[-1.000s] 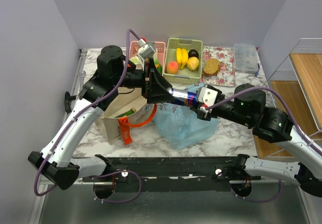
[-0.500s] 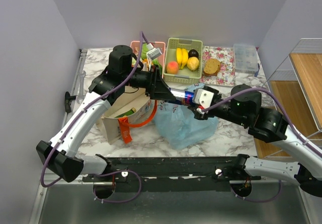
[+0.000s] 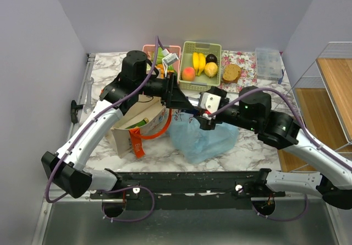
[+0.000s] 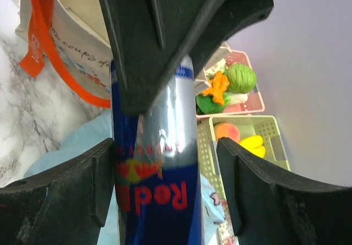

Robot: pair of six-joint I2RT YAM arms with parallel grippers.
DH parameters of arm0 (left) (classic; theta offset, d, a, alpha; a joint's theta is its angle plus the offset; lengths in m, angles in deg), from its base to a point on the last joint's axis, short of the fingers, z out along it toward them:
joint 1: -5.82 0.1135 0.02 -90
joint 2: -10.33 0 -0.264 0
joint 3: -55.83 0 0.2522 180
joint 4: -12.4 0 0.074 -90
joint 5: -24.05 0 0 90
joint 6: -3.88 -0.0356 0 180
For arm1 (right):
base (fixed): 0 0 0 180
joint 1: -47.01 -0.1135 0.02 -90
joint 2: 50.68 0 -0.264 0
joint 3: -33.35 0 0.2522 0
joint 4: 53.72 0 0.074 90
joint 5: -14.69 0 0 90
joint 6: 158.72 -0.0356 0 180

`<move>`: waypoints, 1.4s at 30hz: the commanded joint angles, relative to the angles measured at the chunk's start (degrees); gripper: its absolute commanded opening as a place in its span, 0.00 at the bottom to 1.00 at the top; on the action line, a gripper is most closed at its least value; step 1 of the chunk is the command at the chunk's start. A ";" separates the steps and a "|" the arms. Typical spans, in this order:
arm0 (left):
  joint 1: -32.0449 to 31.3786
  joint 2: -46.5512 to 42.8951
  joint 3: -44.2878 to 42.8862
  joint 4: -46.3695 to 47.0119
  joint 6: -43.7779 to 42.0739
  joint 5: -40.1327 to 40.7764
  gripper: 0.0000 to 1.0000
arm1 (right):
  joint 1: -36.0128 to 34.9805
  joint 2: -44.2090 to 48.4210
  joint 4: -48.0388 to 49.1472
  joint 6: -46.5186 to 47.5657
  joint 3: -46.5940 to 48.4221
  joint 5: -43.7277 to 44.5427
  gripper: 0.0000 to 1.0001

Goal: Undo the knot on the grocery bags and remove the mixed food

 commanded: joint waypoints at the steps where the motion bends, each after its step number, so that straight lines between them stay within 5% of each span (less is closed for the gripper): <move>1: -0.55 0.49 -2.69 -1.60 -0.14 3.37 0.00 | -0.30 -3.68 4.05 0.85 3.15 -2.67 0.76; 9: -0.09 0.54 -2.08 -0.66 0.48 3.48 0.00 | -0.32 -5.75 1.98 4.79 3.81 0.59 0.52; 14: 0.20 0.87 -2.85 -2.85 -1.62 5.52 0.00 | -0.37 -5.65 -2.99 5.62 4.91 2.41 0.18; 15: 0.29 1.10 -3.27 -3.20 -1.99 5.46 0.16 | -0.33 -5.72 -3.94 5.84 5.19 3.91 0.11; 16: 0.63 1.10 -3.40 -3.18 -2.34 5.25 0.45 | -0.37 -5.72 -4.48 6.11 5.29 5.31 0.03; 19: 3.30 0.27 -2.85 -3.84 -3.75 5.85 0.95 | -0.29 -5.05 -7.49 6.66 6.63 8.63 0.01; 20: 4.50 -0.01 -2.99 -4.64 -5.03 5.88 0.98 | -0.24 -4.82 -9.41 6.71 7.48 9.77 0.01; 28: 10.19 -2.25 -3.09 -8.22 -10.56 8.07 0.98 | 3.19 -7.37 -32.43 2.12 11.62 18.40 0.01; 36: 10.57 -1.68 -3.49 -6.13 -8.62 6.62 0.98 | 30.43 -23.44 -44.13 7.37 18.16 5.50 0.01; 42: 10.66 -1.22 -4.97 -5.16 -7.79 5.93 0.98 | 37.20 -31.76 -48.76 17.44 16.51 9.58 0.01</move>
